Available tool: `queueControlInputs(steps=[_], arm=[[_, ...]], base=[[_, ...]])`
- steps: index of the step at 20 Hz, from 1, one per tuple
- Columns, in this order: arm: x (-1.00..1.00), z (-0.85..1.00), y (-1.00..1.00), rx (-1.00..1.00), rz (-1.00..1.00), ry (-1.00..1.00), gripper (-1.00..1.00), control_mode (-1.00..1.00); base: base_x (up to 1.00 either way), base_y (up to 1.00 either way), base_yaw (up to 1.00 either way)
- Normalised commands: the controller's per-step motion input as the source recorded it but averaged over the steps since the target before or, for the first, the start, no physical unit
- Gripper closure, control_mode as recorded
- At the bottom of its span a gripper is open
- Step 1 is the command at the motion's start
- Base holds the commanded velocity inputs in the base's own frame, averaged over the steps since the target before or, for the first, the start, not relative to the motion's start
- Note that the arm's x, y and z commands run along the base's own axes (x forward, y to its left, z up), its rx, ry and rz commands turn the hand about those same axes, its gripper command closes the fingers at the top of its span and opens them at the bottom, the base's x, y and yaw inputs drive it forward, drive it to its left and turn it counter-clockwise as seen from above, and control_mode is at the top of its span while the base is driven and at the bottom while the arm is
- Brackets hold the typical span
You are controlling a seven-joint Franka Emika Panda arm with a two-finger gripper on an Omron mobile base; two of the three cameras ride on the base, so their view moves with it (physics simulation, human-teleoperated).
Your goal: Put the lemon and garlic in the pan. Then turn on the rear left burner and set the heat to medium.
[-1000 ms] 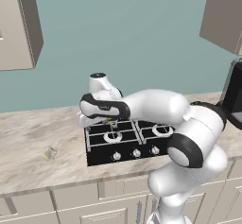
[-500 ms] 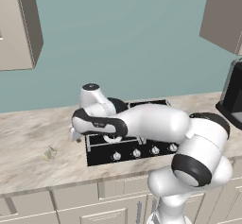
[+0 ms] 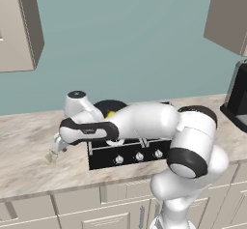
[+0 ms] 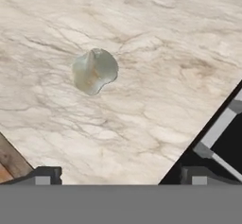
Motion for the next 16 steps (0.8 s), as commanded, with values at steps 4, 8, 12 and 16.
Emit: queueControlInputs(steps=[4,8,12,16], arm=[[0.0,0.0,0.39,0.01,0.05,0.0,-1.0,-1.0],[0.0,-0.07,0.19,0.11,0.01,-0.04,-1.0,-1.0],[0.0,-0.18,0.0,0.23,-0.05,-0.06,-1.0,-1.0],[0.0,-0.12,0.12,0.12,-0.06,0.0,-1.0,-1.0]], base=[[0.0,0.0,0.0],[0.0,0.0,0.0],[0.0,0.0,0.0],[0.0,0.0,0.0]])
